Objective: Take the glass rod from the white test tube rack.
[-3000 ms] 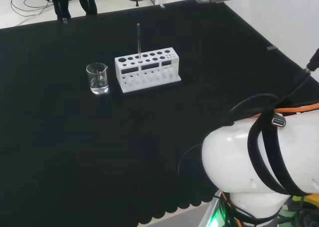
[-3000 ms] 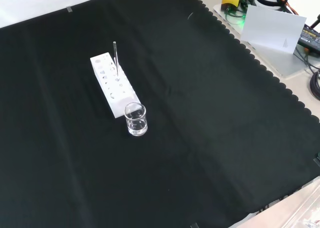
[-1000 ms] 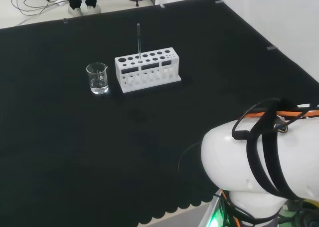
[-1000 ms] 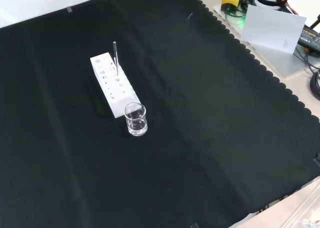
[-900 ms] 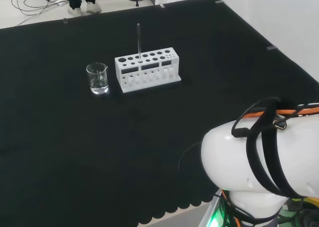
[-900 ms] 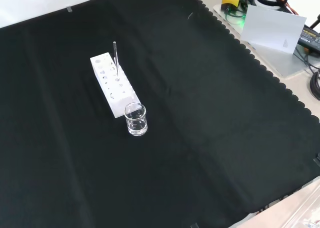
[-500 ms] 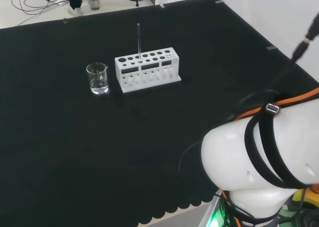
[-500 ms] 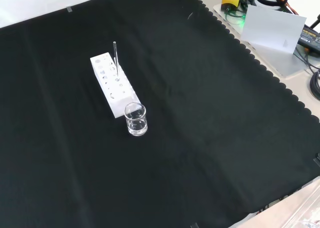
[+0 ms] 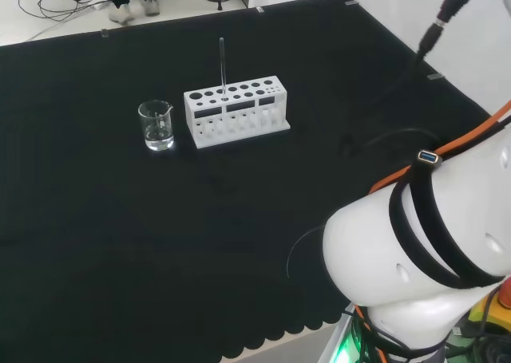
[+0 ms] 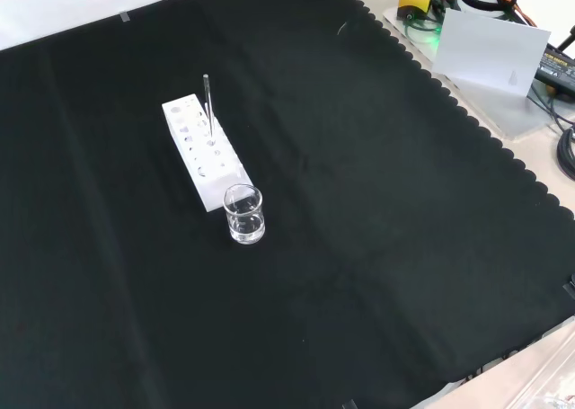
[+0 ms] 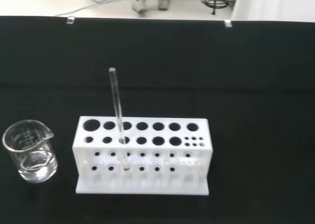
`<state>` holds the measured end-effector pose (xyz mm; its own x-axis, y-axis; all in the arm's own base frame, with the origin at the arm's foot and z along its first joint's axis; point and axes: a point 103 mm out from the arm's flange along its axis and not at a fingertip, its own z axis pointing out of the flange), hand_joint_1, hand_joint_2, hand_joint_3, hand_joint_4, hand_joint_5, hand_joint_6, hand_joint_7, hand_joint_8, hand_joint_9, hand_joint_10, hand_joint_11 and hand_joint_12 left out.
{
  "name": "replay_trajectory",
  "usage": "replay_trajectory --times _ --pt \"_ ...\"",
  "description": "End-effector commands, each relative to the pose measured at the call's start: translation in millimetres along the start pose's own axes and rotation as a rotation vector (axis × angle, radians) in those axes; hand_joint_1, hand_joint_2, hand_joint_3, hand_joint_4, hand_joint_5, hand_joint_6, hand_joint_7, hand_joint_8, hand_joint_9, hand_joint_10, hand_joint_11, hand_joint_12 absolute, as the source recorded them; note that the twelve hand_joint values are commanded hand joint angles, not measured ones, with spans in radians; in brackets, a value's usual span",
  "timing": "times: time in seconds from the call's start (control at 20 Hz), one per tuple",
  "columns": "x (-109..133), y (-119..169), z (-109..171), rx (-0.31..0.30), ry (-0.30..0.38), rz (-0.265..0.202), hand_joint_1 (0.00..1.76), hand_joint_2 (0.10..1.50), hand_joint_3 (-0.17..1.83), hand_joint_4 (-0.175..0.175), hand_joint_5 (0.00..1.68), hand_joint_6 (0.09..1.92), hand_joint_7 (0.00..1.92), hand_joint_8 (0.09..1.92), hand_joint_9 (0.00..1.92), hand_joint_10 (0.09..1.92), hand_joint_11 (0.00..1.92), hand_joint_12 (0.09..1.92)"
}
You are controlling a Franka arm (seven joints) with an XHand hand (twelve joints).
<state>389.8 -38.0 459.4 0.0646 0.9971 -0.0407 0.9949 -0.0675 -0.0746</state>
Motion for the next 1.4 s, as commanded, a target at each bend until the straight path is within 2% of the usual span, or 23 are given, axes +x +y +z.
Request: replay_trajectory --times 0.05,0.45,0.95,1.4 --pt "11.0 44.0 24.3 0.005 0.023 -0.043 0.65 0.89 0.52 -0.174 0.17 0.09 0.01 0.81 0.18 0.85 0.14 1.43" --pt "33.8 85.1 53.3 0.032 0.022 -0.064 0.66 0.89 0.52 -0.168 0.21 0.09 0.04 0.86 0.25 0.85 0.19 1.42" --pt "32.8 127.0 86.9 0.077 0.046 -0.109 0.64 0.89 0.54 -0.159 0.24 0.09 0.23 0.89 0.53 0.81 0.38 1.38" --pt "38.7 147.6 125.1 0.106 0.007 -0.12 0.64 0.89 0.54 -0.168 0.27 0.09 0.33 0.9 0.75 0.8 0.59 1.32"
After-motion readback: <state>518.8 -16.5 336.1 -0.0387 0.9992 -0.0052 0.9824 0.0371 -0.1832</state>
